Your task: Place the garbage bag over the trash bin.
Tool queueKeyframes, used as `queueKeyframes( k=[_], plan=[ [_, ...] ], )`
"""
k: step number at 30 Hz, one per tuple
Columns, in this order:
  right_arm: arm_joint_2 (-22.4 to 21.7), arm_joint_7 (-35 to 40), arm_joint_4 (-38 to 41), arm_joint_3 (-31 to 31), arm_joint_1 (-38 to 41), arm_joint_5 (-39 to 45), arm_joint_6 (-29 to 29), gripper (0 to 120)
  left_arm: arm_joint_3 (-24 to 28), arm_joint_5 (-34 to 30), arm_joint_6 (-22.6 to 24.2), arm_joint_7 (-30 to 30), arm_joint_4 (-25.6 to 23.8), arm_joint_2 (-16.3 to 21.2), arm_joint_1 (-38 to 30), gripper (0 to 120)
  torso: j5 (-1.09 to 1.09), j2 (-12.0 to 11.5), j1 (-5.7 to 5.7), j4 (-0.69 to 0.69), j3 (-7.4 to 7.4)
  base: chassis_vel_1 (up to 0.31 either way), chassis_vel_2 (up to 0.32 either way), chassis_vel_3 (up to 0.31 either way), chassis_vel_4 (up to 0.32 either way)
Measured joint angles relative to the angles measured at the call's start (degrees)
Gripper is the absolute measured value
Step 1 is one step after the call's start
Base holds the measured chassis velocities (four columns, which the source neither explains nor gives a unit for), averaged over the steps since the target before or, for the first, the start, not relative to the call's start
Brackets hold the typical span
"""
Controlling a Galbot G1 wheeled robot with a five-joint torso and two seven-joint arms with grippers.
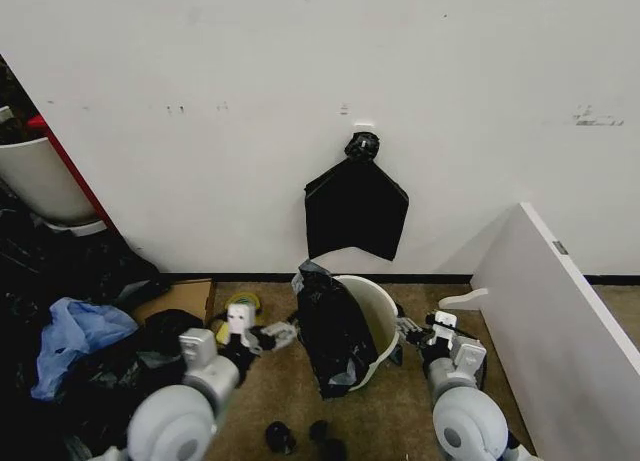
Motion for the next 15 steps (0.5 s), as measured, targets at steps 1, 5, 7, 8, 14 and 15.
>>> queueKeyframes(
  k=[1,5,7,8,14,15],
  plan=[
    [0.0,-0.2,0.3,0.0,-0.3,-0.1,-0.3,100,1.7,-0.1,0.1,-1.3,1.0,-1.4,-0.8,94,0.01,0.0,0.00,-0.01,0.00,0.000,0.000,0.000,0.000],
    [0.1,-0.4,0.5,0.1,-0.7,-0.4,-0.6,100,4.4,0.1,0.2,-4.9,3.5,-5.1,-2.8,93,0.00,0.0,0.00,-0.02,0.00,0.000,0.000,0.000,0.000],
    [0.2,-0.3,0.7,0.2,-1.1,-0.5,-0.8,100,4.7,0.3,0.2,-6.8,4.6,-6.6,-3.7,89,0.00,0.0,0.00,-0.02,0.00,0.000,0.000,0.000,0.000],
    [0.2,-0.3,0.9,0.3,-1.2,-0.5,-1.1,100,4.7,0.4,0.2,-7.3,4.8,-7.0,-4.0,86,0.00,0.0,0.00,-0.02,0.00,0.000,0.000,0.000,0.000],
    [-0.1,-0.2,1.0,0.3,-1.5,-0.5,-1.9,100,4.8,0.7,1.2,-10.6,6.4,-9.0,-6.5,77,0.01,0.0,0.00,-0.01,0.00,0.000,0.000,0.000,0.000],
    [-0.1,-0.2,1.1,0.3,-1.5,-0.4,-2.0,100,5.0,0.7,1.6,-11.4,7.1,-9.7,-7.3,77,0.00,0.0,0.00,-0.01,0.00,0.000,0.000,0.000,0.000]
  ],
)
